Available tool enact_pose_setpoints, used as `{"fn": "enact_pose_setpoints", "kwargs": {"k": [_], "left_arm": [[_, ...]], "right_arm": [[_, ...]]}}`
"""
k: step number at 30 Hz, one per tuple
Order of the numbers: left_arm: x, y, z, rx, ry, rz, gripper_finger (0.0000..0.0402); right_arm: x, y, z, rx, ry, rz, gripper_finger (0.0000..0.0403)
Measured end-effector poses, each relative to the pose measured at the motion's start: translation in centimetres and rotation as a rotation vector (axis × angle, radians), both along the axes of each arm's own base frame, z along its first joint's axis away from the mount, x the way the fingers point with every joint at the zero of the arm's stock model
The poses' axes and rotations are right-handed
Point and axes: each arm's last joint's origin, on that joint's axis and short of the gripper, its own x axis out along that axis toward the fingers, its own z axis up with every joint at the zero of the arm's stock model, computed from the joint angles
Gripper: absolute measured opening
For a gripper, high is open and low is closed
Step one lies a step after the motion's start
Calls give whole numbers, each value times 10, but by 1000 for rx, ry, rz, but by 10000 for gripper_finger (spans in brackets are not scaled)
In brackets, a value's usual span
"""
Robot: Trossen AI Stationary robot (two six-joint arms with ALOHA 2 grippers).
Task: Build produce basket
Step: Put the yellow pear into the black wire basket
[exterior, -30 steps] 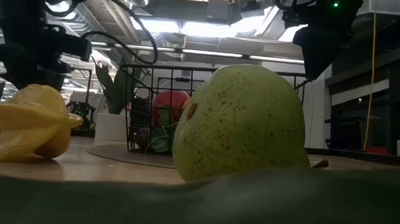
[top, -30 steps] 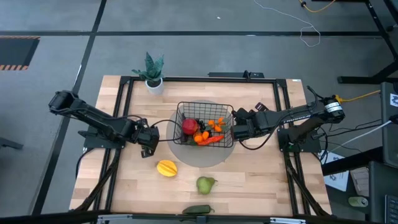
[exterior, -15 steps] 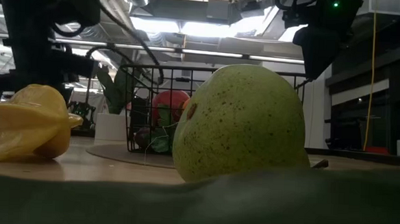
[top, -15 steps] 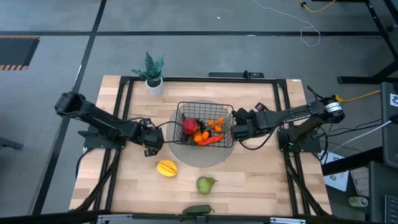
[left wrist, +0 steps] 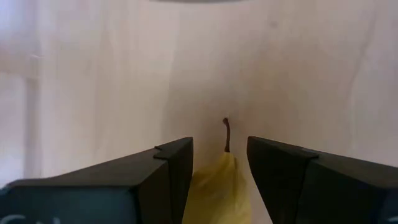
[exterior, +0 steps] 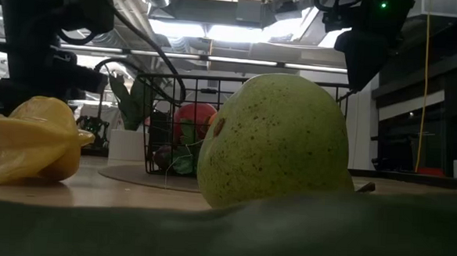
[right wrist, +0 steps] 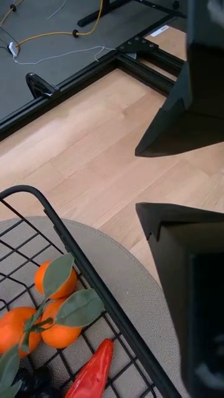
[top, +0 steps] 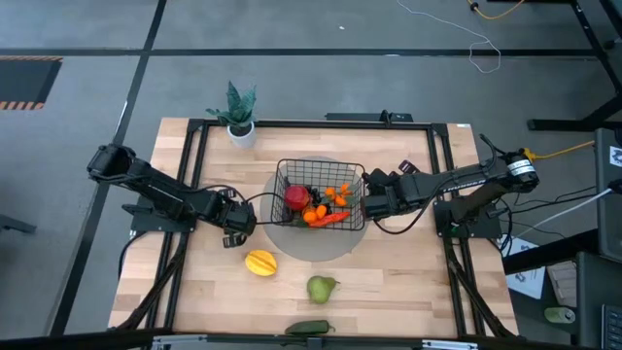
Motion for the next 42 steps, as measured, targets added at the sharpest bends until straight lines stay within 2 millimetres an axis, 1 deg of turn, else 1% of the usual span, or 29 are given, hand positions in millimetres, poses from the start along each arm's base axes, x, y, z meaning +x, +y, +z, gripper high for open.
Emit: {"fn": "enact_pose_setpoints", "kwargs": {"k": [6,11,15,21,28,35,39,42], "left_arm": [[-1,-1,0,-17,13,-5,140],[-2,-3,-1,-116,39,-22,140],[-2,-3,-1,-116,42,-32,140],[-3,-3,-1,-88,77,-144,140],[-4,-3,-1,-76,97,-215,140],[-7,-2,-8,-84,90,-217,140],[-8,-2,-8,-89,88,-217,123],[-8,-3,-8,-108,90,-221,83]], "right_arm": [[0,0,0,0,0,0,121],[0,0,0,0,0,0,121],[0,0,0,0,-1,0,121],[0,0,0,0,-1,0,121],[0,0,0,0,-1,0,121],[0,0,0,0,-1,0,121],[0,0,0,0,-1,0,121],[0,0,0,0,-1,0,121]]}}
